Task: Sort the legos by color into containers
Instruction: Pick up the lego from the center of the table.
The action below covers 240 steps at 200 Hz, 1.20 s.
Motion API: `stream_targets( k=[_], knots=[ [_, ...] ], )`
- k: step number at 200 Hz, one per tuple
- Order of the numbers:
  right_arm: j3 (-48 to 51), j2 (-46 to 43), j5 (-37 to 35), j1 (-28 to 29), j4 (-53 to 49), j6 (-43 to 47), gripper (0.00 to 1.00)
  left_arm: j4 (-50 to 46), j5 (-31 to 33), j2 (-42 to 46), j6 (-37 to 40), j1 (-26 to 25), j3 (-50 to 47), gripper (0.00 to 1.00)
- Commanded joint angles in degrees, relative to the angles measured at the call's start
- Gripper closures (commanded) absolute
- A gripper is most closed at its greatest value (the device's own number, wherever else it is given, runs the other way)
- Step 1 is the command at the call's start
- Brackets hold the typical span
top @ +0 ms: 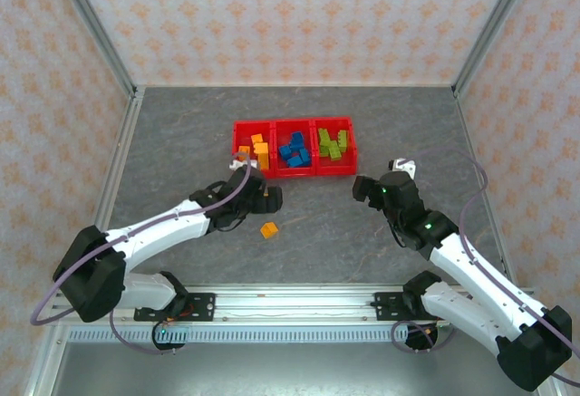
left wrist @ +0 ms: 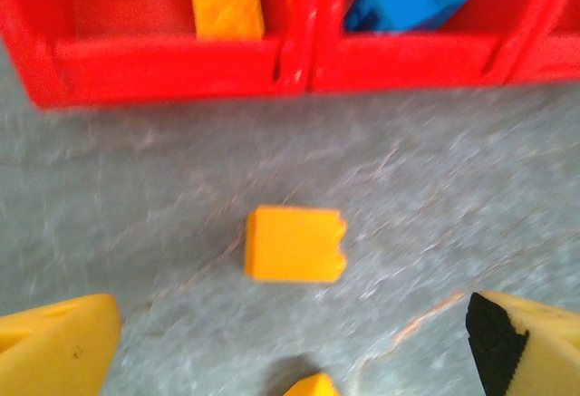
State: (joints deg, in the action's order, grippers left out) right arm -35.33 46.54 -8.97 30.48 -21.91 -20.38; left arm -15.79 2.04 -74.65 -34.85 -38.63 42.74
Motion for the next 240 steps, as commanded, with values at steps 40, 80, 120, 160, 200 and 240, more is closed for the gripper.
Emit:
stream_targets(
  k=[40,80,120,160,200,240],
  knots=[
    [-0.1,-0.5,-0.2,0.3,-0.9,0.0,0.00,3.0,0.2,-9.4,-0.8,-0.2,2.7,0.01],
    [-0.1,-0.7,-0.5,0.3,-0.9,0.0,0.00,1.2,1.5,-18.1,0.7,-0.2,9.1,0.02],
    [0.0,-0.5,-0.4,0.3,-0.8,0.1,0.00,0.0,1.2,-25.5,0.9,-0.2,14.1,0.11],
    [-0.1,-0.2,-0.4,0.3,-0.9,0.1,0.00,-0.7,1.3,-29.4,0.9,-0.1,16.1,0.25],
    [-0.1,0.3,-0.5,0.3,-0.8,0.1,0.00,-1.6,2.1,-29.3,0.7,0.0,15.8,0.36],
    [-0.1,0.6,-0.7,0.3,-0.9,0.1,0.00,-2.1,2.8,-25.5,-0.2,0.1,14.5,0.55]
  ],
)
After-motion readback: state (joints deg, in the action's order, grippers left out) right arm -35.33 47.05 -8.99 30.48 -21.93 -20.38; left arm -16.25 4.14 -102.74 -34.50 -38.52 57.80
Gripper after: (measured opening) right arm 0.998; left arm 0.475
